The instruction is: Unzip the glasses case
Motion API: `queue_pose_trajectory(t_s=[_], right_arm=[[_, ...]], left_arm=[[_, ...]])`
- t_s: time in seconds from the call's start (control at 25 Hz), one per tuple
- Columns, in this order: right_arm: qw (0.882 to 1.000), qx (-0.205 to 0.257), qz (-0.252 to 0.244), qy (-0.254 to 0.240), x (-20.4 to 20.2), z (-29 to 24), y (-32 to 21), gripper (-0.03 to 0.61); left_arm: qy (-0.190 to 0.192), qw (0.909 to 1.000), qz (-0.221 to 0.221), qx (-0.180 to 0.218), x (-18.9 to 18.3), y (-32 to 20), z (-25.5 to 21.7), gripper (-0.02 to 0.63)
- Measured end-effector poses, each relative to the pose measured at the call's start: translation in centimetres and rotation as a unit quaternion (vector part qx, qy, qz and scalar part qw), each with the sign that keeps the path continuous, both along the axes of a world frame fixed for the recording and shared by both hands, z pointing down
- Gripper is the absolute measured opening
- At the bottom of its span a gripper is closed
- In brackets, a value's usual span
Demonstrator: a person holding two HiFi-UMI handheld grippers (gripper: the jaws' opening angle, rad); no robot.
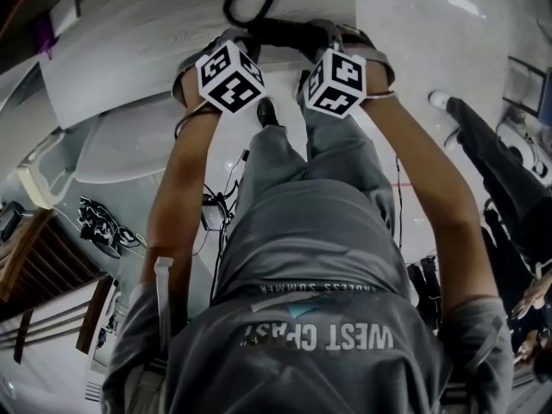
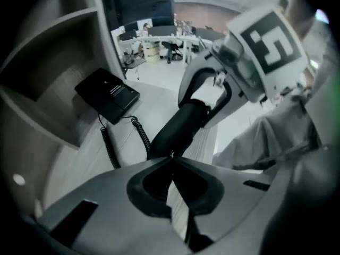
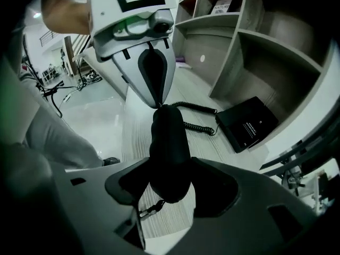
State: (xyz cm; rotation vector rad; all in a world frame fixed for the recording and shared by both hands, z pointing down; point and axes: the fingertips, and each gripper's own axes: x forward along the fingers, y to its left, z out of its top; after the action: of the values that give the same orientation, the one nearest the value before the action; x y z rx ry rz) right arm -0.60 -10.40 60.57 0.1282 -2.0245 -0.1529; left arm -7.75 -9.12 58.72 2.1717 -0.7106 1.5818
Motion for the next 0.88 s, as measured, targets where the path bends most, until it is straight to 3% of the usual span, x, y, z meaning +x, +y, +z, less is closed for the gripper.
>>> queue_pose_trajectory(t_s=[0.12, 0.52, 0.64, 0.76, 0.88], right_arm=[[1.0, -0.01, 0.01, -0.003, -0.3, 0.2, 0.2, 0.249], [0.999, -0.033, 0.021, -0.024, -0.1, 0.0, 0.1, 0.254], [0.997, -0.037, -0.026, -0.059, 0.3, 0.1, 0.5, 0.268], [0.996, -0.001, -0.076, -0.055, 1.6, 1.1, 0.2, 0.326], [0.993, 0.024, -0.091, -0.072, 1.7, 1.3, 0.3, 0.259]], left_arm=[[0.062, 0.9968, -0.049, -0.013, 0.9, 0.0, -0.3, -0.003], [0.072, 0.9957, -0.056, 0.009, 3.0, -0.4, -0.9, -0.003], [0.081, 0.9953, -0.053, 0.005, 2.6, -0.3, -0.9, -0.003], [0.09, 0.9943, -0.058, 0.0, 1.9, -0.3, -0.9, -0.003], [0.097, 0.9931, -0.066, 0.001, 1.7, -0.5, -1.0, -0.003]])
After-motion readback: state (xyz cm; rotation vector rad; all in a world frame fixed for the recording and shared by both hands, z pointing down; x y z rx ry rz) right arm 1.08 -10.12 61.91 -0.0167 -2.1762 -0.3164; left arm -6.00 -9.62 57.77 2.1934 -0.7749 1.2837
